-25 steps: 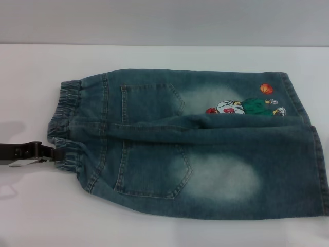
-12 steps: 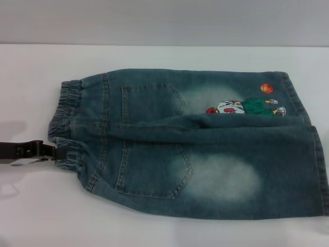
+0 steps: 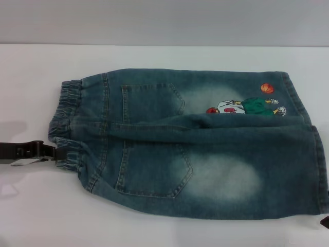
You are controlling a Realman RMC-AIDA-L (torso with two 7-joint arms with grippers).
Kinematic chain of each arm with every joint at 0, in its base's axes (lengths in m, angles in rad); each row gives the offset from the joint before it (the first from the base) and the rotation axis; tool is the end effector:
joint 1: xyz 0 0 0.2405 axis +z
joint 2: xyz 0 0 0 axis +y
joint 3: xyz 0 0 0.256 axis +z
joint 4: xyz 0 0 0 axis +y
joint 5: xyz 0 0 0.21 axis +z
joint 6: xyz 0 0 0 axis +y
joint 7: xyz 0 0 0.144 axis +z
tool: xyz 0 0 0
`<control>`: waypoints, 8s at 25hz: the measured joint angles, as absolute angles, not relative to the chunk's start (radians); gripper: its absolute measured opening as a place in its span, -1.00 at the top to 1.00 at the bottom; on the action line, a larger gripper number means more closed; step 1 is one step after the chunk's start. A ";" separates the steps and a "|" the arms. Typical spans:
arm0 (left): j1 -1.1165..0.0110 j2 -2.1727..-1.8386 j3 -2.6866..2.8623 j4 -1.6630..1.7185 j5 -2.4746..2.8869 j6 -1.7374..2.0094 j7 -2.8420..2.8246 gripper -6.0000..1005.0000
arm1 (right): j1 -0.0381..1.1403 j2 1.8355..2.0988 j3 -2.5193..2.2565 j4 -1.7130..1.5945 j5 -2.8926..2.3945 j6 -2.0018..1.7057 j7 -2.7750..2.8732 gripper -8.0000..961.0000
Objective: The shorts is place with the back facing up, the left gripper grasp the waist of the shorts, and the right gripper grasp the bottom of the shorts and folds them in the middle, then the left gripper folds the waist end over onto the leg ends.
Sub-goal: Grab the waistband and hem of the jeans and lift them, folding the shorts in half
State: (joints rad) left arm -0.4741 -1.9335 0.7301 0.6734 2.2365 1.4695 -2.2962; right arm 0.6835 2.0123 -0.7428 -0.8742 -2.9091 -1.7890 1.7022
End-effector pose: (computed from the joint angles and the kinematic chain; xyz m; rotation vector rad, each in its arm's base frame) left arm -0.3379 0.3209 0.0469 -2.2141 -1.8293 -0.3340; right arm 0.3021 0.3199 0.0503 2.9280 -0.8398 0.6754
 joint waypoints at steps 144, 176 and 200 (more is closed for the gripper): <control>-0.373 -1.950 0.368 0.675 2.084 1.646 -2.046 0.90 | 0.449 2.035 -0.446 -0.867 -2.036 -1.506 1.313 0.99; -0.380 -1.968 0.339 0.673 1.981 1.558 -2.042 0.90 | 0.431 2.037 -0.443 -0.759 -1.936 -1.378 1.241 0.98; -0.450 -1.990 0.352 0.673 1.988 1.451 -2.039 0.90 | 0.505 2.062 -0.454 -0.718 -1.867 -1.217 1.217 0.98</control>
